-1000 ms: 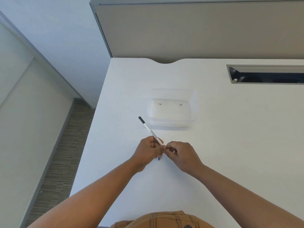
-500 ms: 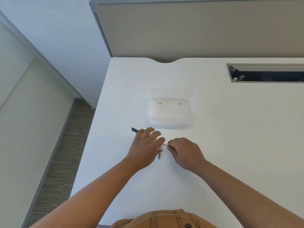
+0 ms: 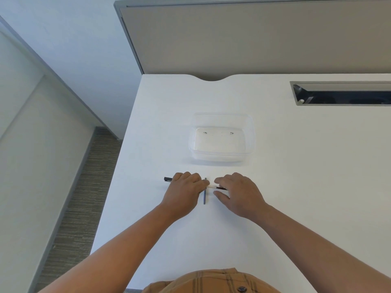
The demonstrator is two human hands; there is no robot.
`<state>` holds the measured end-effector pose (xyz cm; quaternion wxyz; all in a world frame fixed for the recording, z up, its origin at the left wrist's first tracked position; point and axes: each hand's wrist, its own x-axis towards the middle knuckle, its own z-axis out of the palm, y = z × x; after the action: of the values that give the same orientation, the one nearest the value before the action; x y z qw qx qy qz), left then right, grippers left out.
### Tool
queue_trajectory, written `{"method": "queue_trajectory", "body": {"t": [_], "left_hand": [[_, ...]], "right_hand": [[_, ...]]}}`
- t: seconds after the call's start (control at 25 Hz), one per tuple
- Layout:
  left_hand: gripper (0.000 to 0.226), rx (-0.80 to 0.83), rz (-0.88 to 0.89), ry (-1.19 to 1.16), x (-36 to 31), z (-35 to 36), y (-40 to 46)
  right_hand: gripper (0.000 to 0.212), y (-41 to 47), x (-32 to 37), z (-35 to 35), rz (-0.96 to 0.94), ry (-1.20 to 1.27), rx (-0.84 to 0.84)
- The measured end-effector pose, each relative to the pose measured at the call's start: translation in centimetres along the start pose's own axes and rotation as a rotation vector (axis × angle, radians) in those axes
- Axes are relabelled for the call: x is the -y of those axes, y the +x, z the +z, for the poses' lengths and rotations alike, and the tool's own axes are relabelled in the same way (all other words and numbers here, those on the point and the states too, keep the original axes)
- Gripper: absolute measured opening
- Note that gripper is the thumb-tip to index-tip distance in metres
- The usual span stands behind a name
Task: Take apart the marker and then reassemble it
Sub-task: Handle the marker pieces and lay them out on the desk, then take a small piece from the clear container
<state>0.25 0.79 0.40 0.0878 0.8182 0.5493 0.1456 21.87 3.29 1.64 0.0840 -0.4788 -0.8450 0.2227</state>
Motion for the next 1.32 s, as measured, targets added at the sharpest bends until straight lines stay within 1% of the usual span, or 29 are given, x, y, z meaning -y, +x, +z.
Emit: {"method": "queue_trajectory", "body": {"t": [0.16,0.24,0.36,0.48,0.68,0.76,0.88,0.96,1.04,1.12,1.16,1.24,1.32], "left_hand": [[0.021,-0.005,-0.031,-0.021,0.0,-0.1,0.2],[0.021,0.01,-0.06,-0.045,0.1,-0.1,0.1],[0.022,0.039,-0.058,-0.058,0.0,0.0,0.1],[0.021,0.049,-0.065,-0.045,-0.2,0.2,0.1],[0.021,0.1,-0.134,-0.047,0.4,0.2,-0.4],[0.022,0.121,-0.163,-0.062,0.6,0.0,-0.4],[0.023,0.164,-0.206,-0.11,0.7,0.1,0.1],[0.024,0.184,-0.29,-0.195,0.6,0.1,0.4],[0.024,0.224,-0.385,-0.249,0.7,0.2,0.8],[0.024,0.267,-0.474,-0.295,1.0,0.5,1.3],[0.024,0.279,-0.531,-0.353,1.0,0.6,1.5],[0.024,0.295,-0.63,-0.476,1.4,0.7,1.9],[0.021,0.313,-0.685,-0.55,1.8,0.8,2.2]], "right_hand": [[0.026,0.2,-0.1,0.3,-0.026,-0.074,0.012],[0.028,-0.1,-0.4,0.3,-0.011,-0.045,-0.013],[0.032,-0.4,-0.2,0.2,-0.019,-0.004,-0.022],[0.028,-0.2,-0.1,0.2,-0.034,0.004,-0.043],[0.02,-0.2,-1.2,-0.1,0.009,-0.101,-0.004],[0.018,0.0,-1.6,-0.7,0.038,-0.105,-0.051],[0.011,0.9,-1.6,-1.9,0.063,-0.057,-0.176],[0.011,2.2,-1.3,-3.1,0.05,-0.005,-0.252],[0.015,4.1,-1.3,-4.4,0.05,0.029,-0.284],[0.019,6.3,-1.5,-5.8,0.088,0.014,-0.26],[0.021,7.4,-1.7,-6.3,0.106,-0.019,-0.217],[0.024,9.7,-1.9,-6.9,0.137,-0.069,-0.094],[0.023,11.6,-2.0,-7.2,0.209,-0.024,0.04]]}}
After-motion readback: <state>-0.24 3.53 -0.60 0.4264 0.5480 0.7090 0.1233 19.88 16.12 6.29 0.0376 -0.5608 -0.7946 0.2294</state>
